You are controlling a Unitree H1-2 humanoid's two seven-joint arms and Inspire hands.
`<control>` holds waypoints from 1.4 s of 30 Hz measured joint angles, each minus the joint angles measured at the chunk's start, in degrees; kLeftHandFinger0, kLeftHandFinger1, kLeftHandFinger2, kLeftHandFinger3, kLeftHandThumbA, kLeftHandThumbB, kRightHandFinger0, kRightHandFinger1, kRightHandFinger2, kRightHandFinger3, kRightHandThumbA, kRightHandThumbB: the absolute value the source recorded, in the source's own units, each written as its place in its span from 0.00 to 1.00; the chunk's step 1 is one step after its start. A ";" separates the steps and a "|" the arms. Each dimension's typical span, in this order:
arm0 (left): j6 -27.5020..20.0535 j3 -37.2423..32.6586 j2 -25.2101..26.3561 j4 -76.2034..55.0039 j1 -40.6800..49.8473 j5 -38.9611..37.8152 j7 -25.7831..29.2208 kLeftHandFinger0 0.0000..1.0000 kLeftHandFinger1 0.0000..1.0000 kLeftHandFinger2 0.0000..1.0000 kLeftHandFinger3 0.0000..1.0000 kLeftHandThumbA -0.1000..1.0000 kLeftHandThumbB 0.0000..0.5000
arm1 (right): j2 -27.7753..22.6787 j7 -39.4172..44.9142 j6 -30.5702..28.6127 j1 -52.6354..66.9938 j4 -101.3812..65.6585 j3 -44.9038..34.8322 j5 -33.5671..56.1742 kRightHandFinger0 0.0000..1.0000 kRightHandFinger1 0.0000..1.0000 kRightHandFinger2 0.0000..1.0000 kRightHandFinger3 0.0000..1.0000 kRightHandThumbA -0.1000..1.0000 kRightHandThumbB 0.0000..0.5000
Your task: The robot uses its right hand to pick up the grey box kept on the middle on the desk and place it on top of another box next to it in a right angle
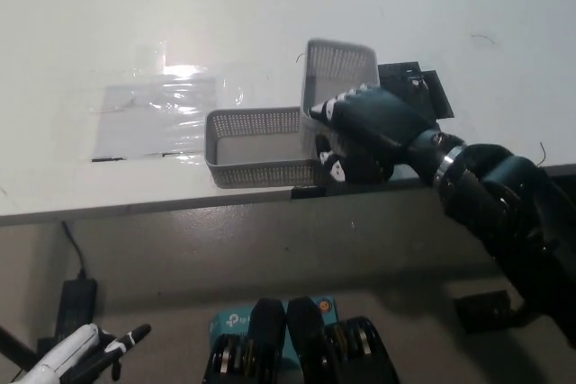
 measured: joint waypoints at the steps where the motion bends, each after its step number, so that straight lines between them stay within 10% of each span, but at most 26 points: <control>1: 0.02 0.01 0.00 0.00 -0.12 -0.01 -0.08 0.02 0.02 0.04 0.18 0.93 0.47 | 0.00 -0.07 -0.59 0.00 0.81 0.18 -0.14 0.00 0.10 0.47 0.30 0.00 0.48; 11: 0.04 0.00 0.09 -0.06 -0.69 0.44 -0.95 0.00 0.00 0.01 0.17 0.94 0.46 | 0.98 -2.87 -4.32 -0.03 4.28 1.92 -2.67 0.00 0.05 0.42 0.35 0.00 0.46; 19: 0.07 0.02 0.09 -0.06 -0.91 0.46 -1.28 0.00 0.00 0.02 0.20 0.95 0.51 | 1.00 -5.83 -6.97 -1.28 7.98 3.97 -6.63 0.00 0.15 0.52 0.49 0.00 0.00; 24: 0.07 0.03 0.09 -0.05 -1.01 0.43 -1.32 0.01 0.00 0.01 0.19 0.93 0.49 | 0.48 -5.01 -6.66 -1.77 7.06 5.16 -8.75 0.02 0.25 0.52 0.86 0.02 0.13; 35: 0.30 0.05 0.08 -0.16 -0.85 0.63 -1.35 0.03 0.01 0.03 0.14 0.94 0.47 | -0.63 -3.13 -5.49 -1.69 3.65 6.00 -13.64 0.29 0.50 0.65 0.98 0.23 0.21; 42: 0.30 0.06 -0.02 -0.13 -0.16 0.56 -1.35 0.04 0.01 0.04 0.19 0.95 0.47 | -0.69 -1.11 -4.36 -1.17 1.24 5.98 -15.53 0.62 0.97 1.00 1.00 0.42 0.29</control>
